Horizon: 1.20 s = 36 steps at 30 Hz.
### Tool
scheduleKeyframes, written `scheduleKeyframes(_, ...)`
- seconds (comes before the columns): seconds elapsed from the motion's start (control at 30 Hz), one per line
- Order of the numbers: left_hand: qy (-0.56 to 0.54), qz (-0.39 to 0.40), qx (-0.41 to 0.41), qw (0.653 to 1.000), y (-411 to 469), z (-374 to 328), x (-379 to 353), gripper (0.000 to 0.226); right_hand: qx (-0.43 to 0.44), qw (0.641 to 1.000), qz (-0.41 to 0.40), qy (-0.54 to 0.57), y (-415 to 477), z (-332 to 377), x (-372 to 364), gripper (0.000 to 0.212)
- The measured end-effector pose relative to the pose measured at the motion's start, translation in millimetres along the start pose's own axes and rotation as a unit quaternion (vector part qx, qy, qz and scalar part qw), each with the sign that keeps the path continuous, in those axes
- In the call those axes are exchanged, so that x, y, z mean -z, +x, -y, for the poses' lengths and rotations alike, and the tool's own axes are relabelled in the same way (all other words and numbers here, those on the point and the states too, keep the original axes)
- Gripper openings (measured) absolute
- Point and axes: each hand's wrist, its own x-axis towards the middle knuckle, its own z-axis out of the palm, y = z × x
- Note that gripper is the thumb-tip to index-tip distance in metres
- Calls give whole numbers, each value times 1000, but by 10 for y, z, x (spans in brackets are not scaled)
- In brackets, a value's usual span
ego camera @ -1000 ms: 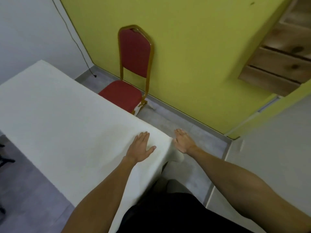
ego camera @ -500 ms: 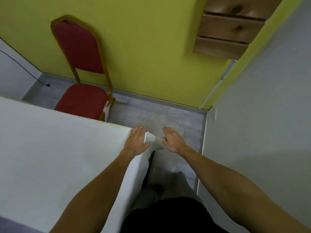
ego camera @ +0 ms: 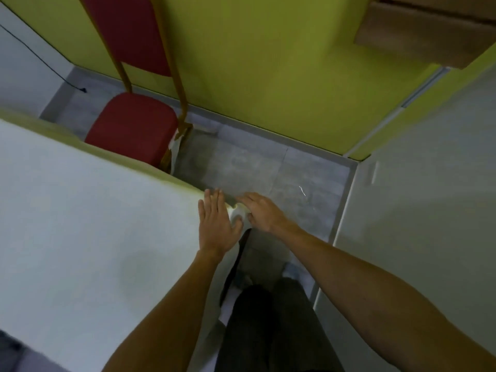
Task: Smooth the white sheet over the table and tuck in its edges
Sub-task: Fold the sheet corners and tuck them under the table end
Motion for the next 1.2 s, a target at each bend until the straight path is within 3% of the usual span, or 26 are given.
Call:
scheduleKeyframes(0.1, -2, -20, -8, 1000, 13, 5, -42, 79, 31, 999, 21, 1, 134, -102, -74, 59)
scheduleKeyframes(0.23, -16, -23, -10, 1000, 11, 3, -34, 76, 57, 998, -5, -11, 177, -132, -128, 36)
scheduleKeyframes(0.33, -19, -25, -5, 999, 9, -5, -37, 77, 62, 997, -29, -25, 154, -183, -157, 26)
scheduleKeyframes(0.53, -23, -45, -30, 998, 7, -2, -48, 66, 36, 999, 9, 1, 35, -223, -187, 14)
scheduleKeyframes(0.73, -21, -67, -57, 996, 5, 11, -76, 48, -60, 996, 52, -30, -140, -408, -440, 25)
scheduleKeyframes(0.9, -34, -76, -75, 994, 6, 10, -79, 36, -108, 993, 28, -42, -270, -488, -636, 27)
scheduleKeyframes(1.03, -37, -70, -76, 994, 7, 16, -78, 34, -129, 989, -5, -66, -290, -506, -672, 20)
scheduleKeyframes(1.2, -50, -77, -85, 992, 12, 36, -99, 39, -168, 983, 12, -72, -470, -705, -832, 25)
